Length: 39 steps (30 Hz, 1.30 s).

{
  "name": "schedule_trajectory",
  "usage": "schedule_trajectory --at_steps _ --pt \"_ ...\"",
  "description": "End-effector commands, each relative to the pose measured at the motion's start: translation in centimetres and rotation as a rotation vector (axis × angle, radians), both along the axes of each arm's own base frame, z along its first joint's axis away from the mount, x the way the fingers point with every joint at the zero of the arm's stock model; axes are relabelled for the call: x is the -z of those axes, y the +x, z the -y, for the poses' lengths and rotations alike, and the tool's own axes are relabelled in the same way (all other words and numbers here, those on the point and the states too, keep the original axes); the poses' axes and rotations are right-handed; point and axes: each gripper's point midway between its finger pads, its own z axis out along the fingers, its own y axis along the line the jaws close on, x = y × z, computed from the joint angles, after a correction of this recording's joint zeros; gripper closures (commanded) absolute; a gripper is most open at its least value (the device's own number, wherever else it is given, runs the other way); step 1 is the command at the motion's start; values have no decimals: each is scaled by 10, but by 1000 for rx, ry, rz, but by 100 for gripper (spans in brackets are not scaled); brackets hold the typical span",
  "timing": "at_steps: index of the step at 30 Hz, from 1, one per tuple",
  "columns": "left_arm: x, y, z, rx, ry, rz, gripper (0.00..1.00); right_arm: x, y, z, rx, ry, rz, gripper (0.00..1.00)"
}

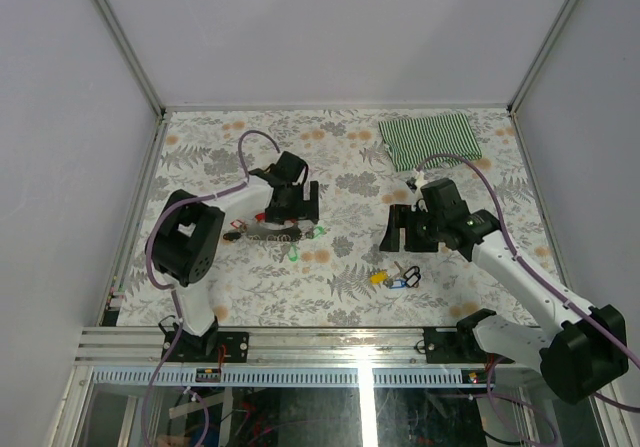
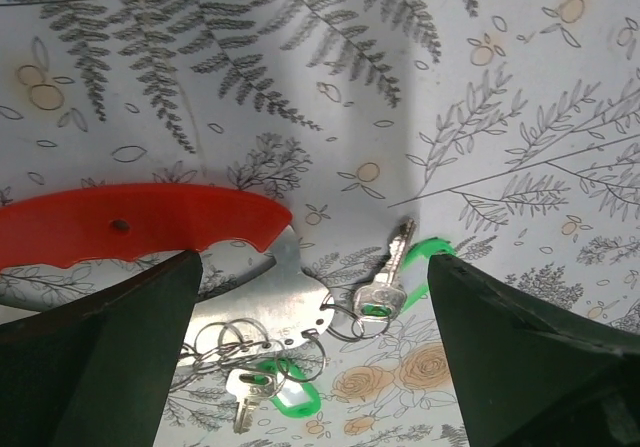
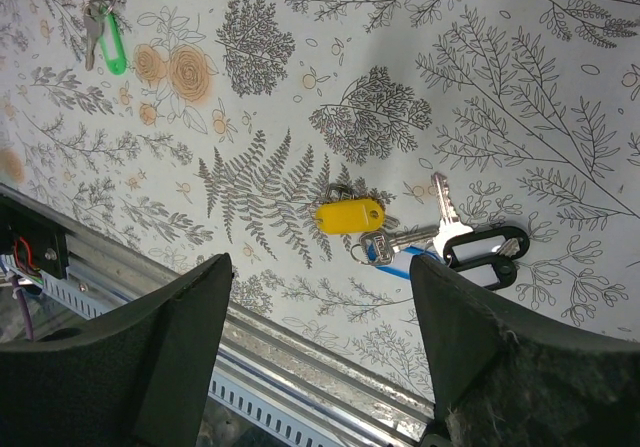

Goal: Put the keys on the keyring

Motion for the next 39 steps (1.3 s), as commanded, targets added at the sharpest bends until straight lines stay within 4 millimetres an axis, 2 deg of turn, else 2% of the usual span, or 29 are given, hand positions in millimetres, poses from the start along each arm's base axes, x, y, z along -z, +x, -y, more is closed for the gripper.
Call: schedule_trajectory --at_steps 1,7,11,18,20,23,26,31,34,39 --pt "3 -6 25 32 -34 12 0 -11 -2 -5 -35 30 42 21" --pt "11 -29 60 74 -67 -13 0 -10 -4 -7 -34 46 34 21" --pt "13 -37 82 102 -117 -23 0 -12 -4 -5 -27 43 39 21" --pt "-13 -31 126 188 -200 27 0 -13 -2 1 28 36 66 20" --pt "-23 -25 131 207 -205 57 0 -12 -1 2 49 39 72 20" --pt "-44 -12 125 220 -163 134 0 -12 -2 4 61 41 76 20" --pt "-66 -6 111 212 -111 212 0 -13 -1 6 75 33 87 20" --pt "-96 -10 77 179 -53 319 0 -16 4 6 82 32 101 21" --pt "-102 -14 47 125 -4 339 0 -17 7 1 66 41 93 22" --pt "-89 -25 -2 24 33 285 2 -14 8 -6 39 56 69 24"
